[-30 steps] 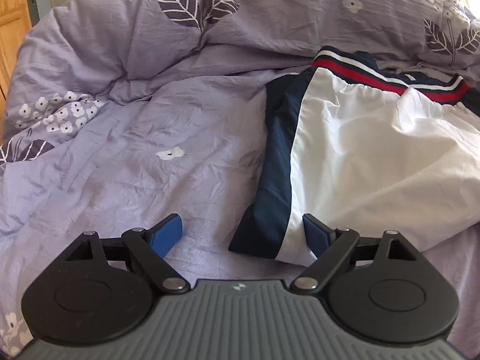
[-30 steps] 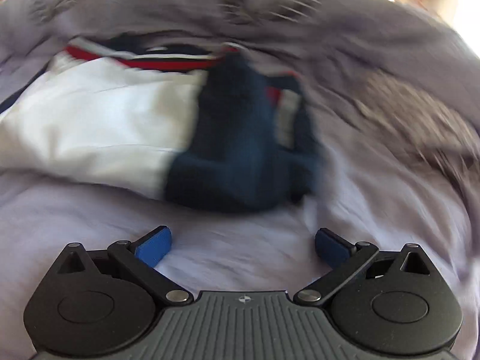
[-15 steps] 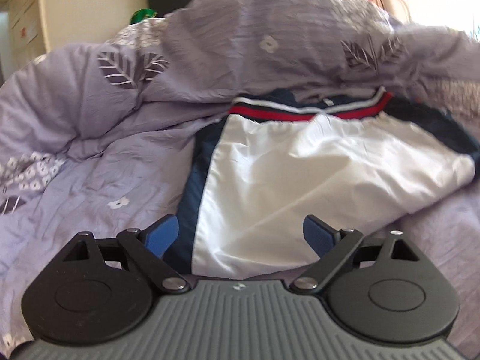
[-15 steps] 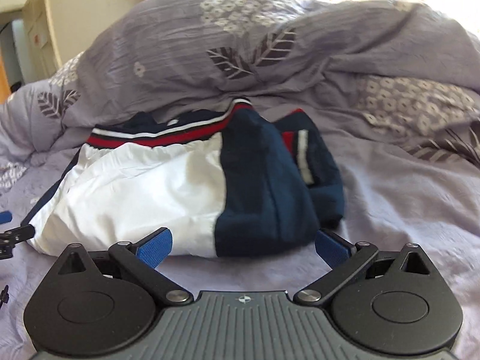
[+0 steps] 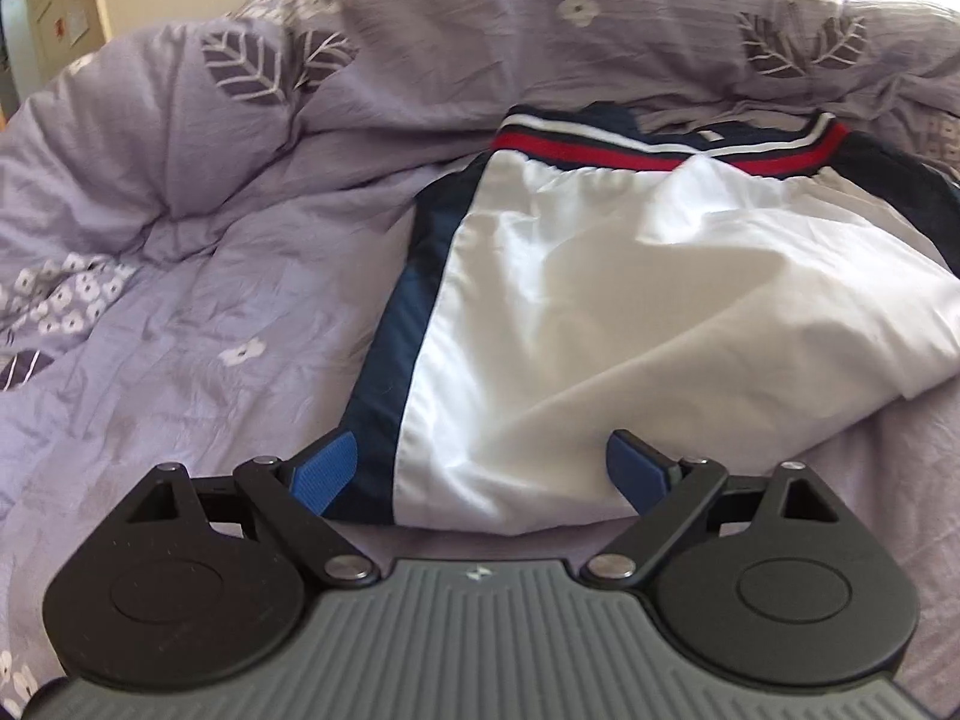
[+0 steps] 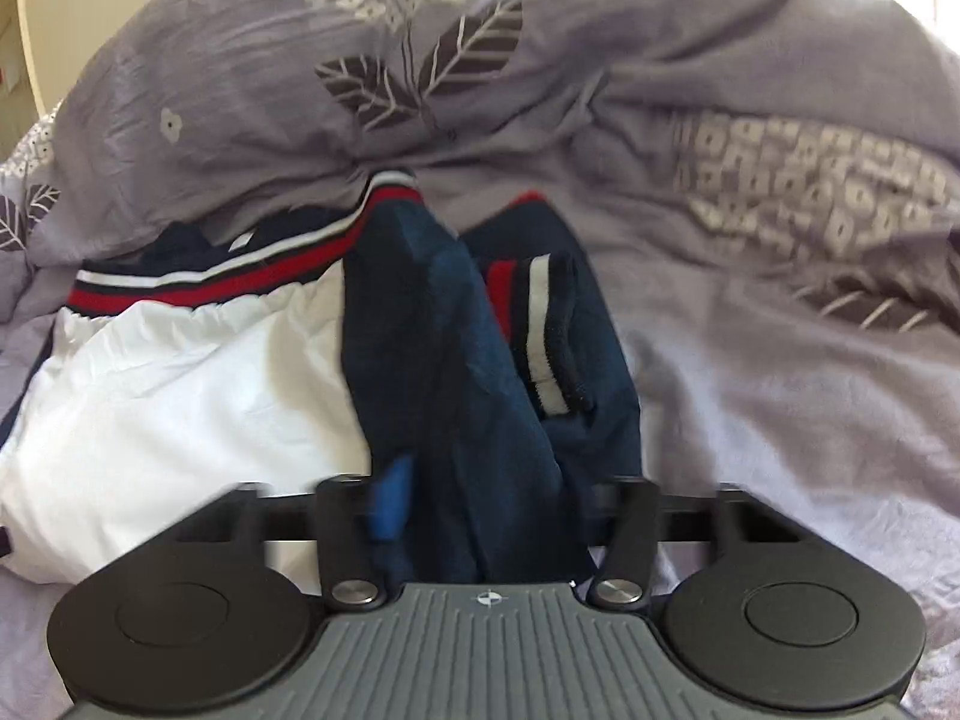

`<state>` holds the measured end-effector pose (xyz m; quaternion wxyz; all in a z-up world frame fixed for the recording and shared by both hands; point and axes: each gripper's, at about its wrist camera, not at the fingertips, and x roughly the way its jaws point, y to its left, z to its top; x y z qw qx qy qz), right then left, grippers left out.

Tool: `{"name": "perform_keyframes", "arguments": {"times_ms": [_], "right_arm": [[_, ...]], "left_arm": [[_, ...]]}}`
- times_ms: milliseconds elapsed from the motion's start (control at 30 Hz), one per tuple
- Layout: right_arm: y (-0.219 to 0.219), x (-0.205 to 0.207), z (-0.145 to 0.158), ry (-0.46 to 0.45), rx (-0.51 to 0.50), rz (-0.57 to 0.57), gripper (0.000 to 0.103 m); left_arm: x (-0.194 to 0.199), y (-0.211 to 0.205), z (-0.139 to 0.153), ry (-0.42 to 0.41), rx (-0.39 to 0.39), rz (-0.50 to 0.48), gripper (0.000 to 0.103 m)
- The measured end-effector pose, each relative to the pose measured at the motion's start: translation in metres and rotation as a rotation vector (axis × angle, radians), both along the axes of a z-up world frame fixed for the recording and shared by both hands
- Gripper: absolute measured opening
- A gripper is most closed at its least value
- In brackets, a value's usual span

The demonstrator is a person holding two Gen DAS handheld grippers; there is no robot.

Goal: Fold clothes

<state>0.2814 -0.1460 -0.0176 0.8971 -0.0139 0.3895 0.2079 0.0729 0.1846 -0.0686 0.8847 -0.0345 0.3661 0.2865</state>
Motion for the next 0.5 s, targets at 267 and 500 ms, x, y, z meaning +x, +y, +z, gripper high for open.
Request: {"name": "perform_keyframes", "arguments": {"times_ms": [267,500], "right_arm": [[-0.007,0.002,0.003,0.011,-0.081,0.023,0.021],[-0.046,-0.008,0.009,0.046,0.162,-0.104,0.056]], "left_arm": [[0.002,0.014,0.0,0.012,0.011,0.018,0.093],[-0.009,0.019,0.004,0.021,0.018,0.067,0.092]]}}
